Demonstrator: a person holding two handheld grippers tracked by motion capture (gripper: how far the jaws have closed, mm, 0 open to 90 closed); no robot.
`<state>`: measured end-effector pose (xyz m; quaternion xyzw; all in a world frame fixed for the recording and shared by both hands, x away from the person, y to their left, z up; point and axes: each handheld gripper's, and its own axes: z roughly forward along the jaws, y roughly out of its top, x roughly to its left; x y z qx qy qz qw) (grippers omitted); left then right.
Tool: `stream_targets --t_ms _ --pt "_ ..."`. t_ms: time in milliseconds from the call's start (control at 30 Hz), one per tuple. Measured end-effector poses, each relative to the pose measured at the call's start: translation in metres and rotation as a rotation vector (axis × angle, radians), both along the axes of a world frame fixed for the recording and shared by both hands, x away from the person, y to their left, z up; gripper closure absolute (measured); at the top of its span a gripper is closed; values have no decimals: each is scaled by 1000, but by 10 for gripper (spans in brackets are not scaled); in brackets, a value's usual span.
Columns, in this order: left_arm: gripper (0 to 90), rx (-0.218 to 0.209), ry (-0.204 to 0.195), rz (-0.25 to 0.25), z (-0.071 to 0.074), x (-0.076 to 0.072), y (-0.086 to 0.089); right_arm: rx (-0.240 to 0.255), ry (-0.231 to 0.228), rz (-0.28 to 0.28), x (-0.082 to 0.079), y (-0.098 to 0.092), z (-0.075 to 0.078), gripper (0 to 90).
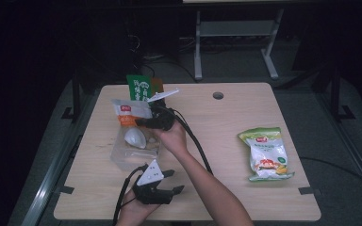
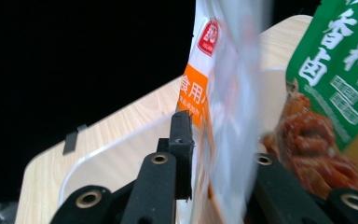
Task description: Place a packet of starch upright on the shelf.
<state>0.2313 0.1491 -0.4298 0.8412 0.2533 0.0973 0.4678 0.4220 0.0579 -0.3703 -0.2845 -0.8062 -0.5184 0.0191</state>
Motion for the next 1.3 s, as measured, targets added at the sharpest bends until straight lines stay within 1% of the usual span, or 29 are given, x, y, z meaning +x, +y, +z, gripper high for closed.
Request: stream_targets --t_ms 67,100,200,333,367,400,433,533,600,633,700,767,900,967,1000,1033,1067,1167,1200,1233,1300 --pt "381 3 -1 -2 0 0 -1 -33 -14 8 -3 -4 1 770" --pt "381 4 0 -4 0 0 -1 -45 -10 11 -4 -6 1 765" --pt "381 4 0 -4 0 0 -2 -75 -18 22 -8 -11 0 784" --pt "381 8 -2 -5 -1 0 -3 -83 -23 51 -10 -15 -3 891" --pt "381 9 -3 -5 -1 0 -3 -90 -22 63 -11 -16 -4 893" --pt "381 8 -3 -5 -1 0 -3 -92 -32 64 -12 -16 -5 894" --pt "381 7 -3 -5 -1 0 -2 -90 -29 75 -12 -17 -6 896" --pt "380 6 -2 -4 0 0 -2 -93 -39 90 -13 -18 -8 897" --pt "381 7 -6 -4 0 0 -2 -94 -35 89 -14 -19 -12 898" --pt "380 6 -7 -4 0 0 -2 -100 -39 93 -14 -20 -14 897" --pt "381 7 -5 -4 0 0 -2 -109 -32 90 -14 -22 -18 898" --pt "380 7 -4 -4 -1 0 -3 -114 -21 76 -13 -25 -22 897" --pt "380 12 -2 -9 -1 0 -4 -117 -16 75 -11 -27 -24 895" --pt "379 11 -5 -10 -2 0 -5 -117 -16 80 -11 -27 -24 888" --pt "379 11 -5 -10 -2 0 -5 -119 -14 83 -11 -27 -24 864" --pt "379 10 -4 -10 -2 0 -5 -121 -10 81 -11 -28 -23 802" --pt "379 11 -5 -10 -2 0 -5 -119 -11 80 -10 -29 -24 771" --pt "376 11 -7 -10 -1 0 -5 -120 14 77 -9 -31 -25 671" --pt "377 11 -8 -10 -1 0 -5 -124 25 76 -9 -32 -26 678" --pt "377 11 -8 -11 -1 0 -5 -127 27 78 -9 -33 -27 704" --pt "377 13 -8 -11 -1 0 -6 -146 19 79 -10 -32 -27 722"
